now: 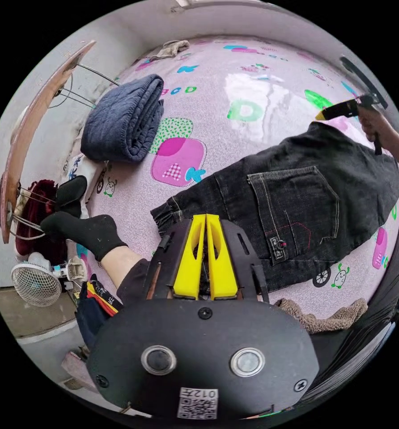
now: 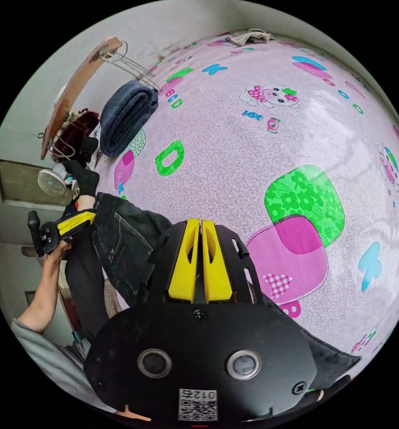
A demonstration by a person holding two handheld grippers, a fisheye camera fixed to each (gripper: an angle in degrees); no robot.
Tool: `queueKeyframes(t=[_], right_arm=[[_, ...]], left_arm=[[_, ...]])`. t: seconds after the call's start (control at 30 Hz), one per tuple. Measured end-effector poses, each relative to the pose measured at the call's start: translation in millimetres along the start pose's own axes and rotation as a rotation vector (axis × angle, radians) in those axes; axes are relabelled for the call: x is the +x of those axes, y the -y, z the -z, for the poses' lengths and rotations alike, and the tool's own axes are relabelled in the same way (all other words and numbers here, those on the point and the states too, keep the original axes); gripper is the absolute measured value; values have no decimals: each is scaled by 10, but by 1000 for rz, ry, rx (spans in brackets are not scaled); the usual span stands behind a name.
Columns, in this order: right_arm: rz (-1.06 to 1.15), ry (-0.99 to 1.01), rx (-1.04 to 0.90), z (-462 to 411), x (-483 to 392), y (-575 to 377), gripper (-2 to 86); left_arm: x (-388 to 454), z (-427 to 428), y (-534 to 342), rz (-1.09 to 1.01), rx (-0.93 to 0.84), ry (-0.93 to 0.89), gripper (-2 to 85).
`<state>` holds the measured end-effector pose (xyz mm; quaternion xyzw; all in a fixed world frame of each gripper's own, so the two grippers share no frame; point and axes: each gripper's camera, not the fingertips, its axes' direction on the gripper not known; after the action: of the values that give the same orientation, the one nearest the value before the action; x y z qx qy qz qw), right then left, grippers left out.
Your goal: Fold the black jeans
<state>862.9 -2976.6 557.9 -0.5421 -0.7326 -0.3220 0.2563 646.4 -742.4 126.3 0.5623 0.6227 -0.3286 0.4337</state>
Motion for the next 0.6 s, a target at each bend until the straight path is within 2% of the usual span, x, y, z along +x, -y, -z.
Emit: queueKeyframes(t=[0.1,0.2,0.33,0.4,0.5,0.57,0.6], right_arm=[[-23,94,86,339,53,-280,-4],[-21,114,-2,400,-7,-494,-7],[-65,-7,-26,472,-69,-694,-8],[-64,-1,-2,568,-111,-757,-8],[-101,-114,58,855,-217,-922,-8],[-64,-58,117,1180,-319,-1159,-8],[-57,-41,122,1256,-342,-1233,-8]], left_arm=[[51,-56,4,-23,-31,-2,6],[63,-371,-41,-36,-169,1,6],[-9,-391,-124,3,-148,-35,5],[27,-372,-139,-35,-153,-3,4],[-52,-288,-183,-20,-157,-2,2],[-158,-119,-233,62,-138,6,4],[-164,74,-284,96,-68,34,4]])
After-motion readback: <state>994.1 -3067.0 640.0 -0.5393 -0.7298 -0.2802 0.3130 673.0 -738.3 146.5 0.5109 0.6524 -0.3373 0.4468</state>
